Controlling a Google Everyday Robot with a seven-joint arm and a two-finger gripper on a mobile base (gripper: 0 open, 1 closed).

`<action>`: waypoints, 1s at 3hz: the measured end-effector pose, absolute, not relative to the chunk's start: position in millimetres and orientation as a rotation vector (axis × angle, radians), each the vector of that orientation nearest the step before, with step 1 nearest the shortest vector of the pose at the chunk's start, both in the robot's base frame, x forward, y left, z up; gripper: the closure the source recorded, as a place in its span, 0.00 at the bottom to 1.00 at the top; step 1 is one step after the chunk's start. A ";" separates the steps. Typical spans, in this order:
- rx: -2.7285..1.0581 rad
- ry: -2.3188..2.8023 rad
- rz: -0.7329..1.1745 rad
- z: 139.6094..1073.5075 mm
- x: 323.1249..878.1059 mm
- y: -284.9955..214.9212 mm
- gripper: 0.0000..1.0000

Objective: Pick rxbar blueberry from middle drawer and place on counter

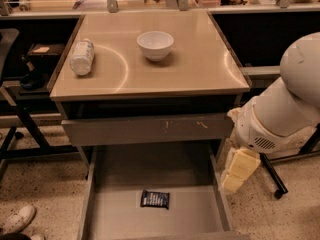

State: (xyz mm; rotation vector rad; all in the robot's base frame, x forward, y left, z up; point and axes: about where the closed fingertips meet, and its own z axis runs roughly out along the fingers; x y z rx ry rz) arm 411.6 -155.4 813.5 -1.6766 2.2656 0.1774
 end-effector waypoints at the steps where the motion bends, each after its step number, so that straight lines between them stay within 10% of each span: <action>1: -1.677 2.265 0.177 814.4 411.7 -155.4 0.00; 3: -1.703 2.337 0.276 705.8 408.8 -141.3 0.00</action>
Offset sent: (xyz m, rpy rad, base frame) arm -0.0100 0.0160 -0.1251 -0.0034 0.1622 -0.0267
